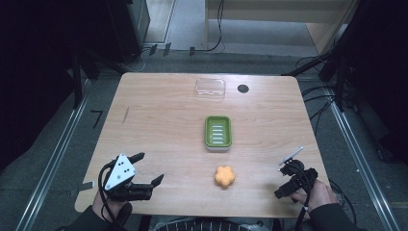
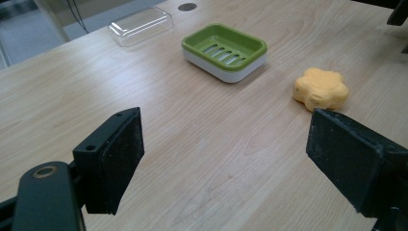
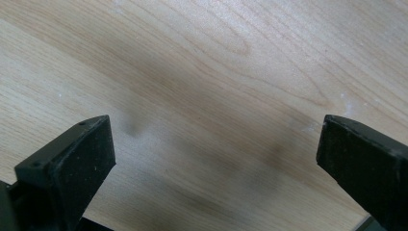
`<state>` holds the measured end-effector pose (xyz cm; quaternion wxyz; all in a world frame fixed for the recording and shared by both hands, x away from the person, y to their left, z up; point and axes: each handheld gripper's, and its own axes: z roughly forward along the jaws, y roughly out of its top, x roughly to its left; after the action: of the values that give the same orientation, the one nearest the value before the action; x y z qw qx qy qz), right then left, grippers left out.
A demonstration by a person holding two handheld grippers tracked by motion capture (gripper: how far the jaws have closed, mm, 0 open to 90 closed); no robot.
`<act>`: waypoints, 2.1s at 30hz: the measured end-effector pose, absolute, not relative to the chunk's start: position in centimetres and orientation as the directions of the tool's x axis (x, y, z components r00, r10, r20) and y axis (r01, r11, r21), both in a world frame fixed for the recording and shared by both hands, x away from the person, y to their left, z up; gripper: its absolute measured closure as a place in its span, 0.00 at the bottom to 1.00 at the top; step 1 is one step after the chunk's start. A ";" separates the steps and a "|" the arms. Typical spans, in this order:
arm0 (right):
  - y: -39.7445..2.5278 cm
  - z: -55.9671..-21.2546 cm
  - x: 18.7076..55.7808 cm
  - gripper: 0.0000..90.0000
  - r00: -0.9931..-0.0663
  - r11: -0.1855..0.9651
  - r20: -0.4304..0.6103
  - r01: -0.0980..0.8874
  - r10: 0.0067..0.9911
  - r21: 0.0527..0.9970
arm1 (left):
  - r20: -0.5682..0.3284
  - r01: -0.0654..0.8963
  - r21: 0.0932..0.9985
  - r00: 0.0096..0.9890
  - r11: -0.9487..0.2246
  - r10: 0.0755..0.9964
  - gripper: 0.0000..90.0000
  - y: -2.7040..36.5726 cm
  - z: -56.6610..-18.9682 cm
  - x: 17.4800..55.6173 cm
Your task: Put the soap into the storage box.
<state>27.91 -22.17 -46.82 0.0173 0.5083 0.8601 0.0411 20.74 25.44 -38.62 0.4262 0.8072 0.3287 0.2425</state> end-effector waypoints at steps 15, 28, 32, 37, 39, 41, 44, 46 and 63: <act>-21.9 -46.7 27.8 0.00 -0.506 0.505 -0.007 0.858 0.862 0.093 | 0.110 0.322 0.848 0.670 -0.421 0.734 0.15 25.4 -38.6 20.8; -21.3 -46.6 27.7 0.00 -0.540 0.539 -0.019 0.835 0.841 0.108 | 0.109 0.321 0.850 0.667 -0.417 0.737 0.15 25.3 -38.6 20.8; -21.0 -46.4 27.6 0.00 -0.544 0.543 -0.027 0.832 0.839 0.111 | 0.110 0.320 0.848 0.672 -0.422 0.732 0.15 25.3 -38.6 20.9; -20.7 -46.3 27.6 0.00 -0.561 0.560 -0.031 0.819 0.827 0.124 | 0.109 0.321 0.849 0.669 -0.419 0.735 0.15 25.3 -38.6 20.8; -20.6 -46.2 27.6 0.00 -0.568 0.568 -0.036 0.813 0.822 0.127 | 0.110 0.321 0.849 0.670 -0.420 0.734 0.15 25.3 -38.6 20.9; -20.4 -46.1 27.6 0.00 -0.571 0.570 -0.035 0.811 0.820 0.132 | 0.110 0.322 0.848 0.670 -0.421 0.735 0.15 25.3 -38.6 20.9; -19.9 -45.9 27.7 0.00 -0.589 0.589 -0.044 0.796 0.807 0.142 | 0.109 0.322 0.848 0.671 -0.422 0.733 0.15 25.3 -38.6 20.9; -19.5 -45.8 27.7 0.00 -0.597 0.596 -0.045 0.790 0.801 0.142 | 0.109 0.322 0.848 0.671 -0.421 0.733 0.15 25.3 -38.6 20.9; -16.7 -45.0 28.2 0.00 -0.672 0.672 -0.067 0.721 0.737 0.167 | 0.110 0.324 0.845 0.672 -0.424 0.732 0.15 25.3 -38.7 20.9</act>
<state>28.16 -16.68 -45.00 0.0643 0.3997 0.9122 0.0636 20.91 25.26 -38.66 0.4258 0.8092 0.3264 0.2395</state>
